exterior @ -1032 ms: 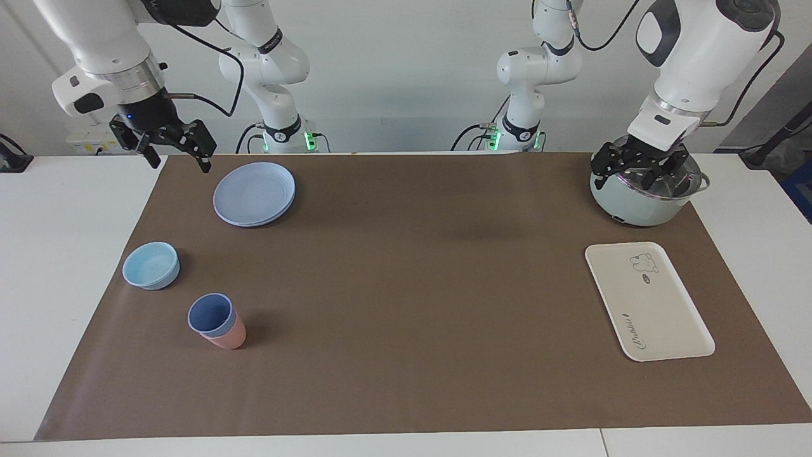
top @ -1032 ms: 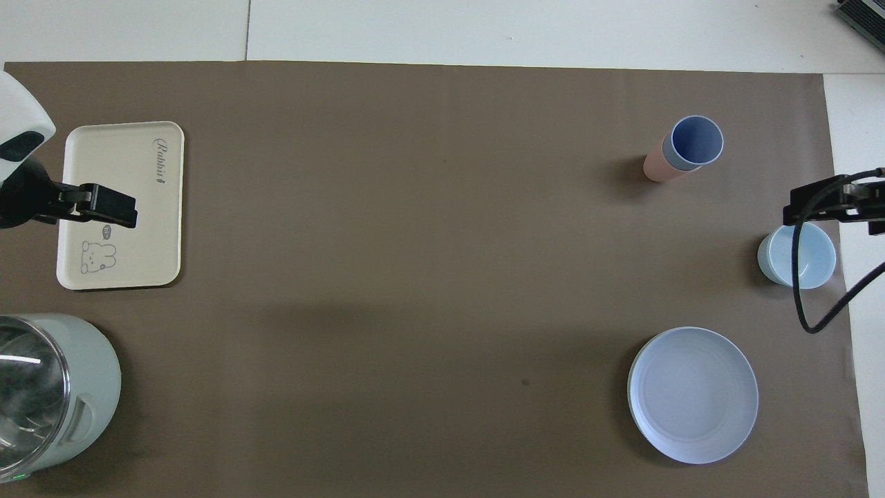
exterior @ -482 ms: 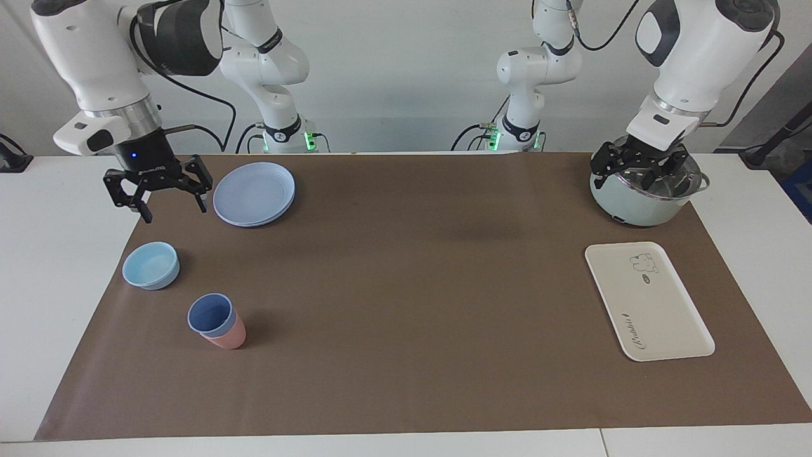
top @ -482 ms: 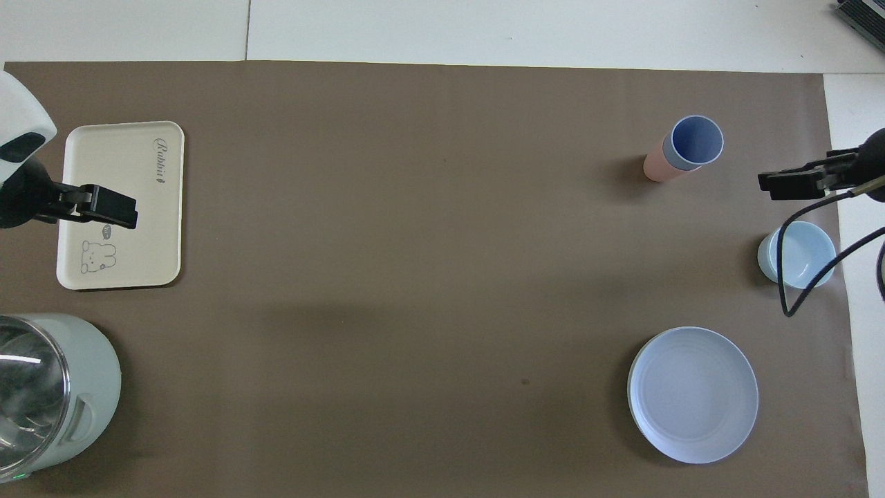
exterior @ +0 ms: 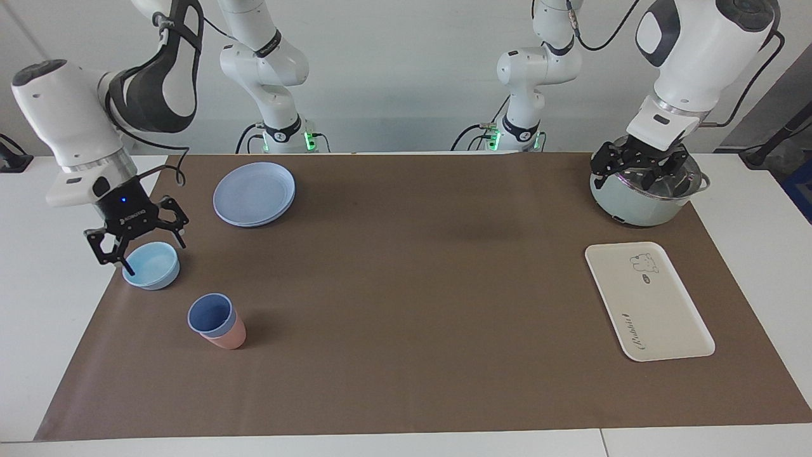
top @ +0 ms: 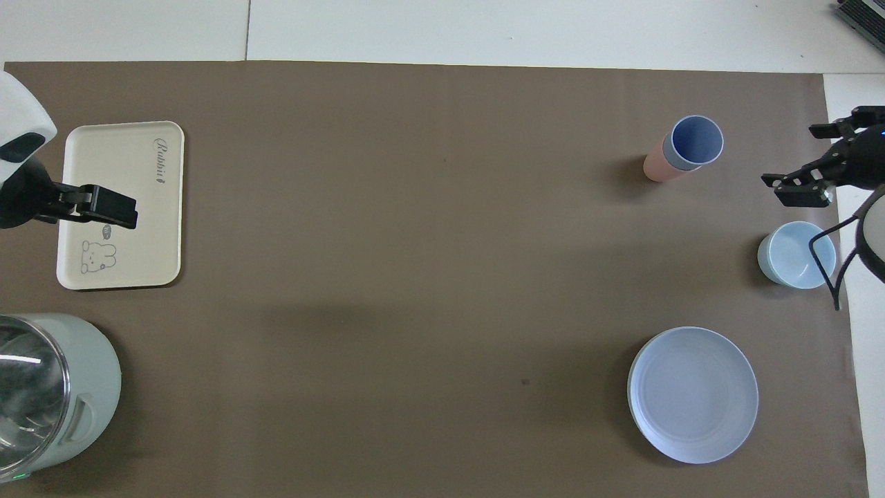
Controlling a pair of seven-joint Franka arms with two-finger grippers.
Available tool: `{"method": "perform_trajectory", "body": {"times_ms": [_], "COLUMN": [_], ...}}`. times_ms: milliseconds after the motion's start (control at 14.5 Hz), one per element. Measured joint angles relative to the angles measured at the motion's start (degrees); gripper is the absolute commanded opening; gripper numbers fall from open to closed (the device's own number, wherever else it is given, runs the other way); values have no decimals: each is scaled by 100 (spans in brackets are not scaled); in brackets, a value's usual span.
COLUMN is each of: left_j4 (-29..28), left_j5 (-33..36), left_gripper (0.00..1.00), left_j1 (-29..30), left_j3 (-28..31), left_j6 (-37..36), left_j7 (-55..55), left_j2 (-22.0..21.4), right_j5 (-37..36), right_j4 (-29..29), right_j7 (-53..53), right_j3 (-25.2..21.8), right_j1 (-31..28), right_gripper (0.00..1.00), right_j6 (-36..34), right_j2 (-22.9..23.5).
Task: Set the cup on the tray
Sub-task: 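Move the right gripper toward the blue cup inside the pink cup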
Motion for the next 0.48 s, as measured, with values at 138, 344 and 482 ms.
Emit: {"method": "perform_trajectory", "body": {"times_ms": [138,344,482], "left_j4": [0,0,0], "left_j5": [0,0,0], "left_gripper": [100,100,100], "left_j1": [0,0,0], "left_j3": [0,0,0], "left_j6": [0,0,0], "left_j7": [2,4,5], "left_j2": [0,0,0], "right_j5": [943,2122,2567], "right_j4": [-2,-4,-4], "right_j7": [-1014,-2225,-2442], "right_j3": [-2,-7,-6], "right_j1": [-96,-432,-516], "right_gripper": [100,100,100], "right_j6": [160,159,86], "right_j2": [360,743,890]}}
